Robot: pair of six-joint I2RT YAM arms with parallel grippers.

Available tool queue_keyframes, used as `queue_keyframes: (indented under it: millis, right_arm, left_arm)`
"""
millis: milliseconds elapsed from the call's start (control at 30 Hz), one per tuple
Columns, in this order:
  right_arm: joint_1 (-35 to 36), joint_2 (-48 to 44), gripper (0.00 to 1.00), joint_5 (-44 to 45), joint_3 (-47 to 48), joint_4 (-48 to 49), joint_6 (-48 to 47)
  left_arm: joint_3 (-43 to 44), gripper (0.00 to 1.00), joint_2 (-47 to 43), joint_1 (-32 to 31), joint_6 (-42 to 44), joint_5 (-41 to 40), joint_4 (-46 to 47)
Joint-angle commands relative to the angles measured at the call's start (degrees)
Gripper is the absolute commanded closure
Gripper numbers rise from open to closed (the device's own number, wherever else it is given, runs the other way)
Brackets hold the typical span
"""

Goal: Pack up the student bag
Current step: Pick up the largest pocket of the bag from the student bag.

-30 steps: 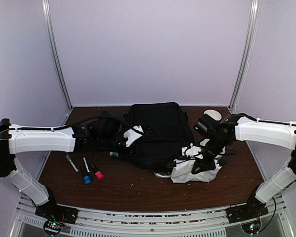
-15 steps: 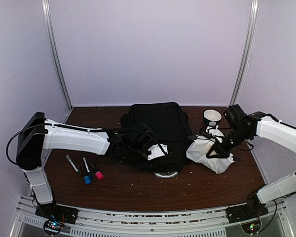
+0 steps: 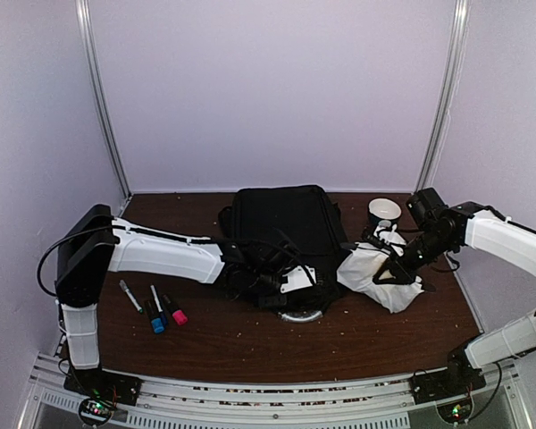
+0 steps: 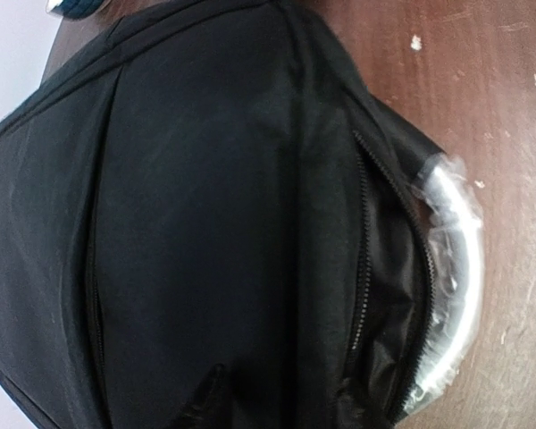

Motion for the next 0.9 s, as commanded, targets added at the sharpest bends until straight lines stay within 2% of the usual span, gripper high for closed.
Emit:
queue_keyframes:
  millis: [0, 67, 167, 300, 433, 633, 867]
  right_arm:
    - [-0.44, -2.17, 0.82, -1.95, 0.19, 1.97, 0.57]
    - [-0.43, -2.5, 0.82, -2.04, 0.21, 1.77, 0.57]
    - [-0.39, -3.59, 0.82, -3.2, 0.83, 0.8, -0.31]
    - [-0.32, -4.86, 0.82, -5.02, 4.56, -1.81, -1.39]
    - [1.12, -4.57, 0.82, -5.95, 10.23, -6.51, -3.41]
    - [7.38, -2.69, 0.82, -3.12, 18.63, -9.1, -3.95]
    - [20.84, 2.13, 0.83, 8.81, 26.37, -10.59, -7.01]
  left_arm:
    - [2.77, 0.74, 1.45, -0.13, 0.1, -3.3, 0.54]
    - [3.41, 0.84, 1.55, -0.12, -0.9, -4.86, 0.49]
    - [4.15, 0.9, 0.73, -0.08, -1.67, -5.57, 0.47]
    - [5.26, 0.99, -2.26, 1.18, -4.9, -1.53, 0.67]
    - [6.79, 1.0, -5.22, 3.52, -8.4, 2.5, 1.74]
    - [9.83, 1.0, -7.62, 7.9, -12.79, 9.24, 3.98]
    - [11.68, 1.0, -8.51, 13.01, -18.54, 18.64, 10.94]
